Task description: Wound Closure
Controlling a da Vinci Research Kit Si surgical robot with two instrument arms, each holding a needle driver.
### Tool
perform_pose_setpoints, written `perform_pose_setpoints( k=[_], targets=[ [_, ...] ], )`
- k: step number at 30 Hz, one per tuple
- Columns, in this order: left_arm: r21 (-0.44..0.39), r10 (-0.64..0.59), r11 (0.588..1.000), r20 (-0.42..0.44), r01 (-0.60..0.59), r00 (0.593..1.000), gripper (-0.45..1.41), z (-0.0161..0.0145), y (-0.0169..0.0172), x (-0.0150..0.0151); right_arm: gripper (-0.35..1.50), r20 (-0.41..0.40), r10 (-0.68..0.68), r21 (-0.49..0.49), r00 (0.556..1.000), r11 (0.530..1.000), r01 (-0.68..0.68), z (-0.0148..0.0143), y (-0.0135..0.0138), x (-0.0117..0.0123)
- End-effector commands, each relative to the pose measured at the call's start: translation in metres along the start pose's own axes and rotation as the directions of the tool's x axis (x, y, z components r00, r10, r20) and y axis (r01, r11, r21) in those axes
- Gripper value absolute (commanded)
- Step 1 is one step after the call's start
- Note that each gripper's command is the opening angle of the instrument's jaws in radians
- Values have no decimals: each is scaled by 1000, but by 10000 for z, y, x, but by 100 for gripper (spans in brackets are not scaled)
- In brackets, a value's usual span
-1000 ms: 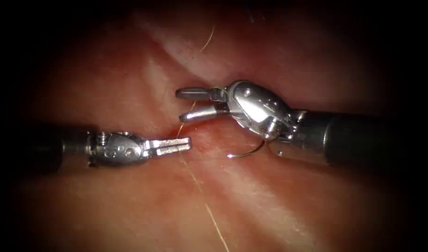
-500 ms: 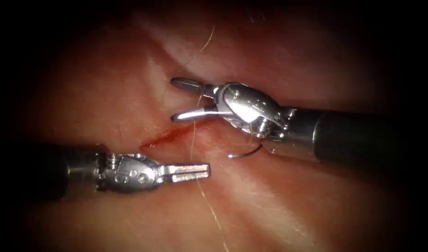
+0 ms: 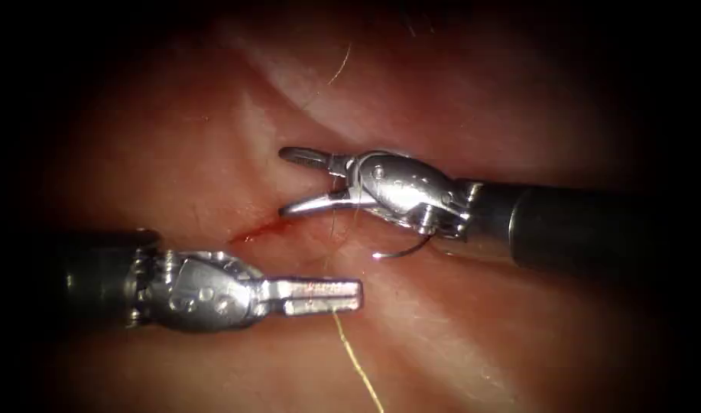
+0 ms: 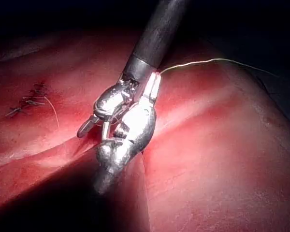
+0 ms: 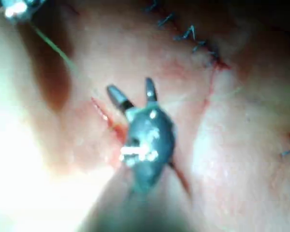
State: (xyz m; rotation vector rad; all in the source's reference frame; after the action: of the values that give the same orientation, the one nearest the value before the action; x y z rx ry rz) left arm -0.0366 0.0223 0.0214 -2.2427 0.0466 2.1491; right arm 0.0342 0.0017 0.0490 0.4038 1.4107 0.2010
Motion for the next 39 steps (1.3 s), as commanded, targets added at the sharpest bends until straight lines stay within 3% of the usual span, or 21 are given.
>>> perform_pose_setpoints(
  k=[1, 23, 39],
  targets=[
    [0, 0, 1000, -2, 0, 1000, -45, 5, -2, -4, 123, -3, -3, 5, 1000, 1000, 3, 8, 2, -1],
    [-24, 5, 1000, -27, -6, 1000, -45, -1, -51, 11, 115, 53, -61, 154, 997, 987, 52, 15, -25, -15],
    [0, 26, 1000, -23, -26, 999, -45, -26, -105, -38, 103, 23, -114, 311, 993, 945, 101, 13, -43, -20]
  ],
)
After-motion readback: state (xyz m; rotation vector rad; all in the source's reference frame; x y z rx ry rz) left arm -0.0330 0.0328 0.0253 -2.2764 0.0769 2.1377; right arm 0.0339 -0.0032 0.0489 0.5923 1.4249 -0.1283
